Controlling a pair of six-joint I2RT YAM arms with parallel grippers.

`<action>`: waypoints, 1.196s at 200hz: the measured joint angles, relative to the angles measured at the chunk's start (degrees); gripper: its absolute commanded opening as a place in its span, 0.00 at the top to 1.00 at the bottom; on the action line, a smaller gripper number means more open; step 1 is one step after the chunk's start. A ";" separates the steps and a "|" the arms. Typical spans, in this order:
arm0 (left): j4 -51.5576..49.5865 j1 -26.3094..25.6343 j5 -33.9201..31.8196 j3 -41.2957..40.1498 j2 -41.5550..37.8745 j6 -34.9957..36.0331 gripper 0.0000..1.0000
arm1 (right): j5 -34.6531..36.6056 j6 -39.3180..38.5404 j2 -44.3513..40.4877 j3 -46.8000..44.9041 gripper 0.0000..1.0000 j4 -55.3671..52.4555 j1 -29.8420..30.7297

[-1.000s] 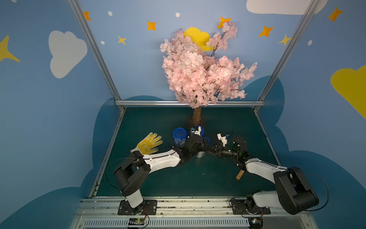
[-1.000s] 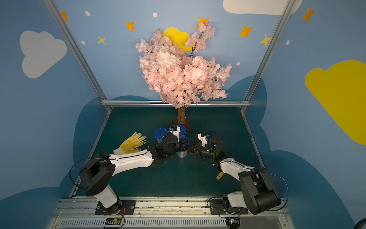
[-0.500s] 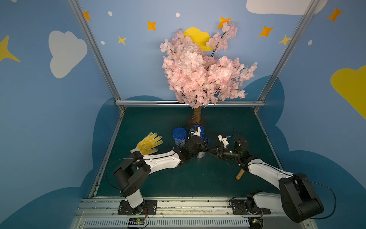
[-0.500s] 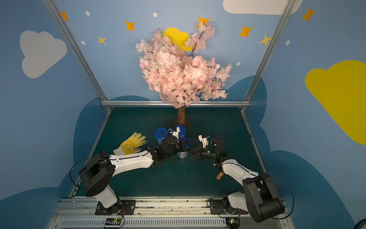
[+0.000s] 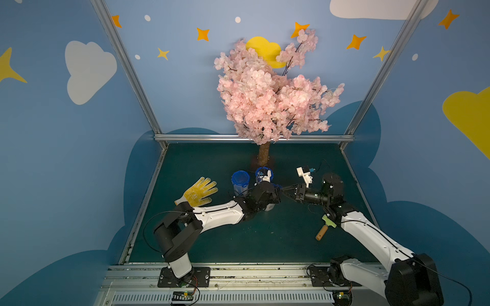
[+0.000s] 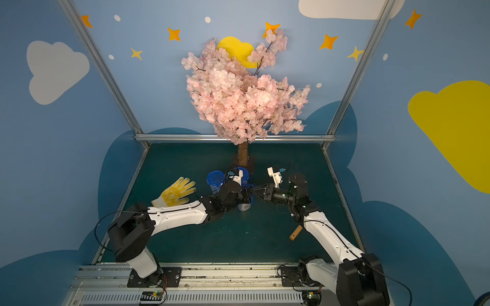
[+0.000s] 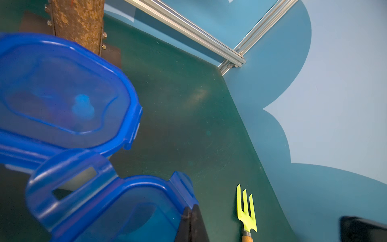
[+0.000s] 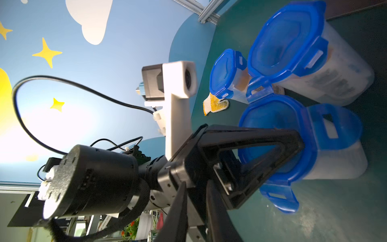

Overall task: Take out toiletry kits
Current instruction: Unfasten the latch on the container, then adjust the container at the center of the board.

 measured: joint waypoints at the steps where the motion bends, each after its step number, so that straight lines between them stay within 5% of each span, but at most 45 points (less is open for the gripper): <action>1: -0.04 0.00 -0.02 0.02 0.00 0.02 0.97 | 0.02 -0.02 -0.02 0.09 0.82 -0.09 0.00; 43: -7.87 -0.02 -0.61 4.26 -0.09 2.95 0.98 | 2.19 -5.57 -1.55 2.10 1.00 -8.57 0.39; 152: -28.24 2.10 -0.70 15.67 -0.59 12.20 0.97 | 13.31 -16.20 -1.66 1.86 1.00 -19.41 11.02; 196: -30.16 4.55 -3.10 14.36 -10.12 13.55 0.97 | 21.92 -17.51 4.94 3.89 1.00 -20.94 16.96; 239: -30.36 10.29 -6.60 4.66 -23.65 12.90 0.97 | 28.76 -18.10 14.78 10.78 1.00 -22.43 20.83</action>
